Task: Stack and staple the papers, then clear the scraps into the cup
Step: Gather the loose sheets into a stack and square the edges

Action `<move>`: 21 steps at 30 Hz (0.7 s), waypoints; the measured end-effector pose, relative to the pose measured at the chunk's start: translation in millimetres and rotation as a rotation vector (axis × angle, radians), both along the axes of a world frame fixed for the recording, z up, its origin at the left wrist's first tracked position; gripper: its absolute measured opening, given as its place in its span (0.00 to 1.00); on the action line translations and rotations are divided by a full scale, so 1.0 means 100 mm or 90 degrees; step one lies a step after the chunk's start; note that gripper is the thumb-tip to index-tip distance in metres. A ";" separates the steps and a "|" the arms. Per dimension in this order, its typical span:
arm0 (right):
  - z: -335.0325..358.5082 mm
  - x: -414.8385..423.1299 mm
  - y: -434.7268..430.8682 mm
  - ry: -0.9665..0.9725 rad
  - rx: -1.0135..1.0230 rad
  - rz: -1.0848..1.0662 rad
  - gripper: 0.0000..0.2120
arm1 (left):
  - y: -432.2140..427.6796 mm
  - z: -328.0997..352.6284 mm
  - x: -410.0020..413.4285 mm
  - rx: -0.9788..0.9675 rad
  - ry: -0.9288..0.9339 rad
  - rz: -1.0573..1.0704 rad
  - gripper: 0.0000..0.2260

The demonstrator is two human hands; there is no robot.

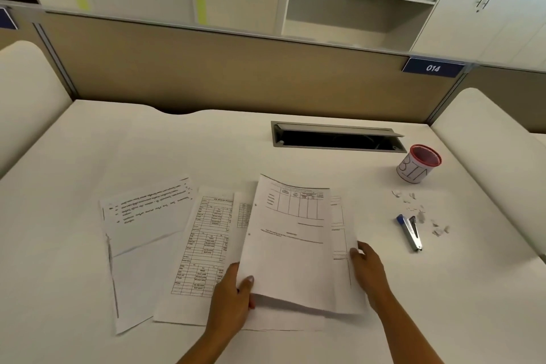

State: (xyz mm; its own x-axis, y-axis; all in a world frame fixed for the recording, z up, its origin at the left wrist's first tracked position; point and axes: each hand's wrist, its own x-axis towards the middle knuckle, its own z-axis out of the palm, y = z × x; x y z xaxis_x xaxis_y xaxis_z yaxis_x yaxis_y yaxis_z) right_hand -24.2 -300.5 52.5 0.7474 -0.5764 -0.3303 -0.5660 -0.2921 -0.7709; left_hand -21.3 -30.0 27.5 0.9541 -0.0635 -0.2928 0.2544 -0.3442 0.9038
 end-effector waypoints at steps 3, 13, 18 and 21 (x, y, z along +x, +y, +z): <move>0.05 0.00 0.12 -0.024 0.079 -0.004 0.20 | -0.08 0.02 -0.07 0.028 -0.001 -0.052 0.09; -0.12 -0.02 0.15 -0.010 0.048 0.028 0.20 | -0.01 -0.11 0.03 0.228 -0.166 -0.066 0.11; -0.12 -0.04 0.11 -0.031 0.064 0.011 0.17 | -0.02 -0.07 0.06 0.389 -0.093 -0.026 0.28; -0.11 -0.05 0.07 -0.043 0.052 0.006 0.16 | -0.07 -0.04 0.05 0.410 -0.062 -0.039 0.34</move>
State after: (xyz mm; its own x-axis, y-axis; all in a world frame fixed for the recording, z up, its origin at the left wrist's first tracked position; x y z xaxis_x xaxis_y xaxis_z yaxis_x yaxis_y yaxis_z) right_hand -28.8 -293.2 41.7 0.7750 -0.5422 -0.3245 -0.5094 -0.2322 -0.8286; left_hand -16.7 -36.8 23.1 0.9785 0.0403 -0.2022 0.1439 -0.8359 0.5297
